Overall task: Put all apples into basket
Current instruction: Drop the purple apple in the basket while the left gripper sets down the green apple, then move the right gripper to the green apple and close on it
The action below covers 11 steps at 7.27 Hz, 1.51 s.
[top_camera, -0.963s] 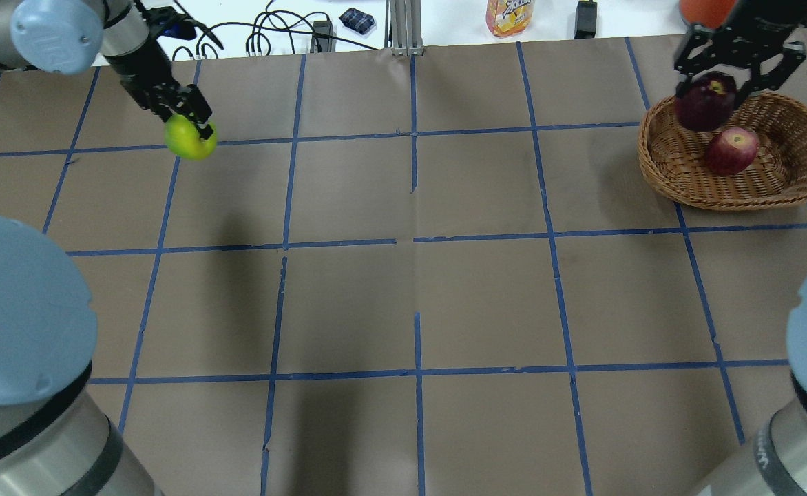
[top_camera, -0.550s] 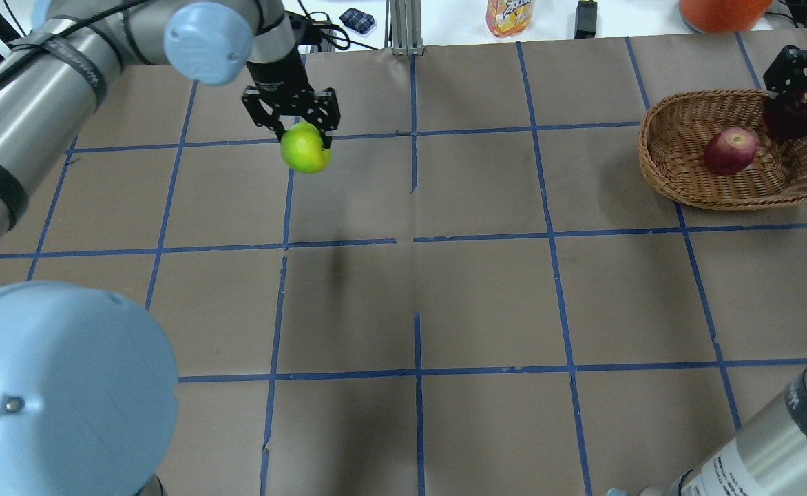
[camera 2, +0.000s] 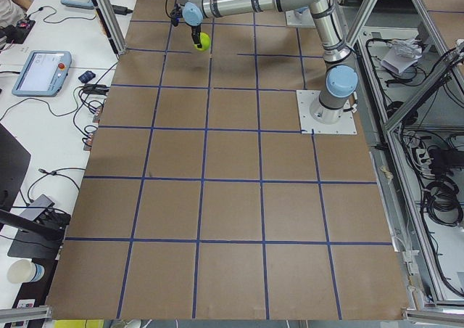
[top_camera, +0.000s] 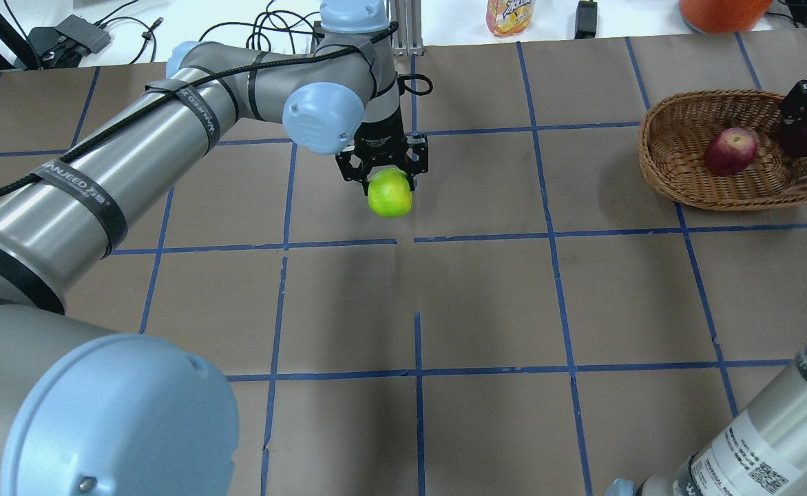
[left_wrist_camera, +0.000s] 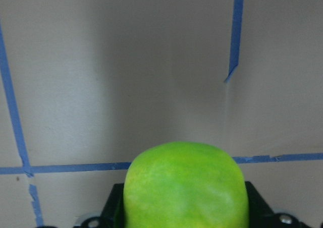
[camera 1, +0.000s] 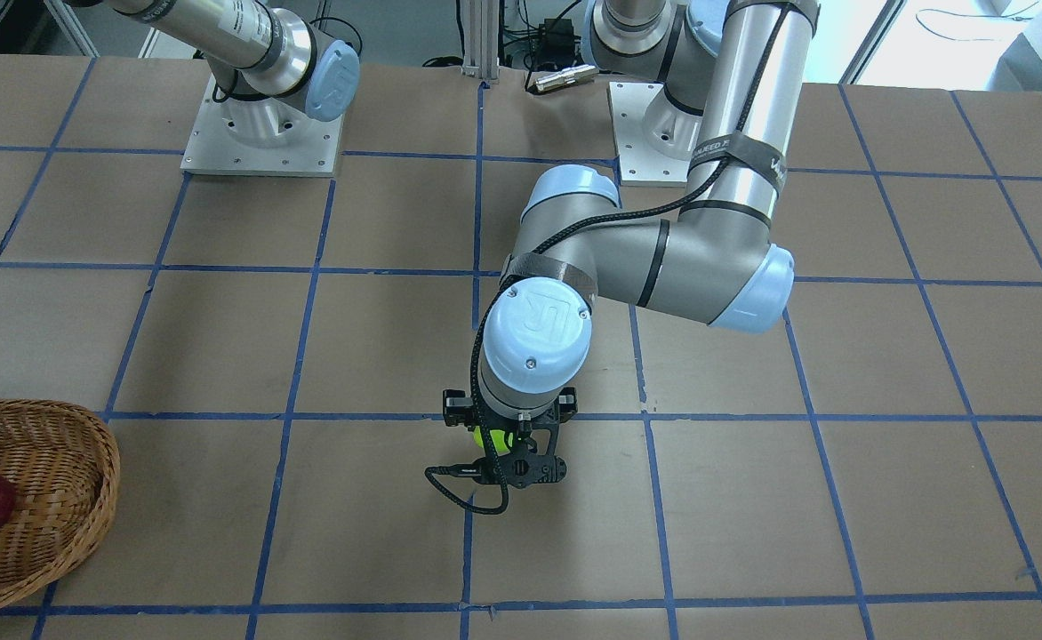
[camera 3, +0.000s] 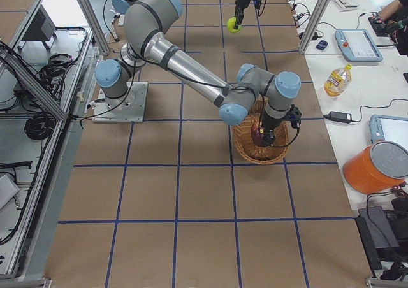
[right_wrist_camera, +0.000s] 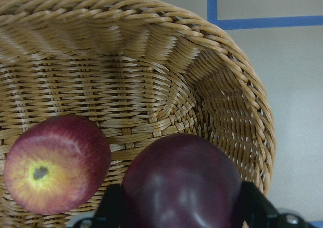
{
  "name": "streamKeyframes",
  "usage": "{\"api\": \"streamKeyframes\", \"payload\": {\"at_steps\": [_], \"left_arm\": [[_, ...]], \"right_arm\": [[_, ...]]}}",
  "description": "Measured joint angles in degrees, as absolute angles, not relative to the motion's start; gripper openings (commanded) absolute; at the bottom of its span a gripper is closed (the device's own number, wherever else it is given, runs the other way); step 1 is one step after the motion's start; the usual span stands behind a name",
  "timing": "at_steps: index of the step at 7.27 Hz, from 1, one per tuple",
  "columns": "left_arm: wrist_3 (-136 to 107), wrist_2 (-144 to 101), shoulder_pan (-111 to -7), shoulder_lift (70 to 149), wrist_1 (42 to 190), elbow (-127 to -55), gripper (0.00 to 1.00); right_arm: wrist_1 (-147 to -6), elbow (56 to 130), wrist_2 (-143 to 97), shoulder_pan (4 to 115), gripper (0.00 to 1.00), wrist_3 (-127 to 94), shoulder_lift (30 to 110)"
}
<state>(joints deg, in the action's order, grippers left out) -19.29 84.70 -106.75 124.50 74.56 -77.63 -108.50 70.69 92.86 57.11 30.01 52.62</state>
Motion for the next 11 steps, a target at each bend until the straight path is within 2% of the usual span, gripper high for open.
{"api": "streamKeyframes", "payload": {"at_steps": [1, 2, 5, 7, 9, 11], "left_arm": [[-20.4, 83.9, -107.4, 125.2, 72.0, -78.9, 0.92], [-21.2, 83.0, -107.8, 125.8, 70.4, -79.6, 1.0], [-18.2, 81.5, -106.1, 123.6, 71.6, -77.6, 1.0], [-8.2, 80.9, -99.8, 117.7, 87.0, -69.7, 1.0], [3.0, 82.1, -93.1, 111.3, 102.6, -65.7, 1.0], [5.4, 88.5, -89.6, 105.3, 107.7, -67.4, 1.0]], "right_arm": [[-108.6, 70.7, 92.7, 57.1, 1.0, 30.1, 52.0], [-108.6, 70.8, 92.6, 57.1, 1.0, 30.3, 51.8], [-104.2, 70.6, 92.8, 57.1, 1.0, 30.1, 54.5], [-94.7, 70.7, 92.1, 58.6, 1.0, 26.9, 61.3], [-85.2, 71.2, 88.5, 66.0, 1.0, 11.6, 68.3], [-84.9, 72.0, 85.3, 77.7, 1.0, -6.6, 68.1]]}}
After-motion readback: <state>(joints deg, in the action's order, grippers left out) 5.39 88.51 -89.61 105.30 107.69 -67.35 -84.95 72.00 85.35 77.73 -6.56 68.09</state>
